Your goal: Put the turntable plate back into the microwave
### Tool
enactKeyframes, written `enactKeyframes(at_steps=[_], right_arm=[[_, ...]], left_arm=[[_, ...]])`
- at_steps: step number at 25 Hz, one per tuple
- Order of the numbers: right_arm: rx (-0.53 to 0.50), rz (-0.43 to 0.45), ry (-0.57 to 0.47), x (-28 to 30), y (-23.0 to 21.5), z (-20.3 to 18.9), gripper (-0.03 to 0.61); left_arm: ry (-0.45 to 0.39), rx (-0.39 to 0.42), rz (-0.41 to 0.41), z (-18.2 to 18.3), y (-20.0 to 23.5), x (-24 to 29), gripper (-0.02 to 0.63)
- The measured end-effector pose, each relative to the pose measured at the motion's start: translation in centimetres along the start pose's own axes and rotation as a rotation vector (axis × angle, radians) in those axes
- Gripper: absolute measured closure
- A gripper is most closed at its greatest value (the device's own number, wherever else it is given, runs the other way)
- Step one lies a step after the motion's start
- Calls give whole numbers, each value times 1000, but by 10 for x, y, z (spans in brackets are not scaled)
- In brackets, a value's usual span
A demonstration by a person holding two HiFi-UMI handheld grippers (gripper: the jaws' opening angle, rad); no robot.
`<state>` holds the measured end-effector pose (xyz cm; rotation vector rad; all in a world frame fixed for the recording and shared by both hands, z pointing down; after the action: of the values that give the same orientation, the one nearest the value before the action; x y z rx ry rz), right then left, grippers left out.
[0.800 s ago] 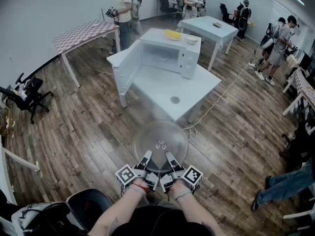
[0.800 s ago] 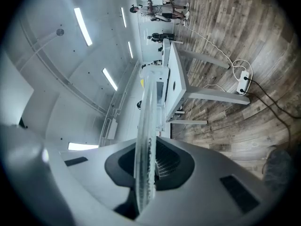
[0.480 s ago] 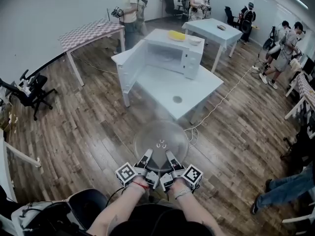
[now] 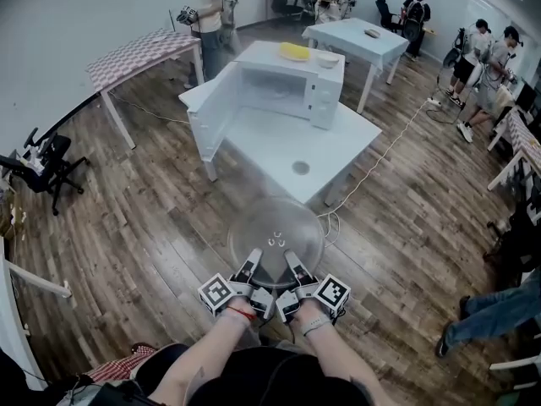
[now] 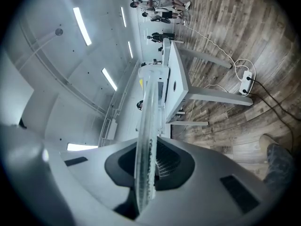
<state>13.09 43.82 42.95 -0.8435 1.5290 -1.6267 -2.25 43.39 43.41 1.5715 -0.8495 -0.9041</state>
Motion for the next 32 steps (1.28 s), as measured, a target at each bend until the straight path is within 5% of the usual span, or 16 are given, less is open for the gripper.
enactKeyframes(at_steps=[17, 32], right_arm=[[9, -16, -66, 145, -16, 42, 535], [12, -8, -178, 213, -29, 60, 535]], left_arm=[[60, -28, -1, 102, 40, 121, 583], [165, -33, 0, 153, 63, 186, 583]])
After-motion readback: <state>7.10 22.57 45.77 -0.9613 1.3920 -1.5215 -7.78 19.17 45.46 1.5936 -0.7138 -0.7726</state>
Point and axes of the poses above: the fingertips, and each gripper's own axes: x forward along the fingers, y to its left, z out of its top, the point moved 6 cm from there along -x, backward along the fingers, and after that the axes turned 10 degrees about x, right-handed, at the moved point
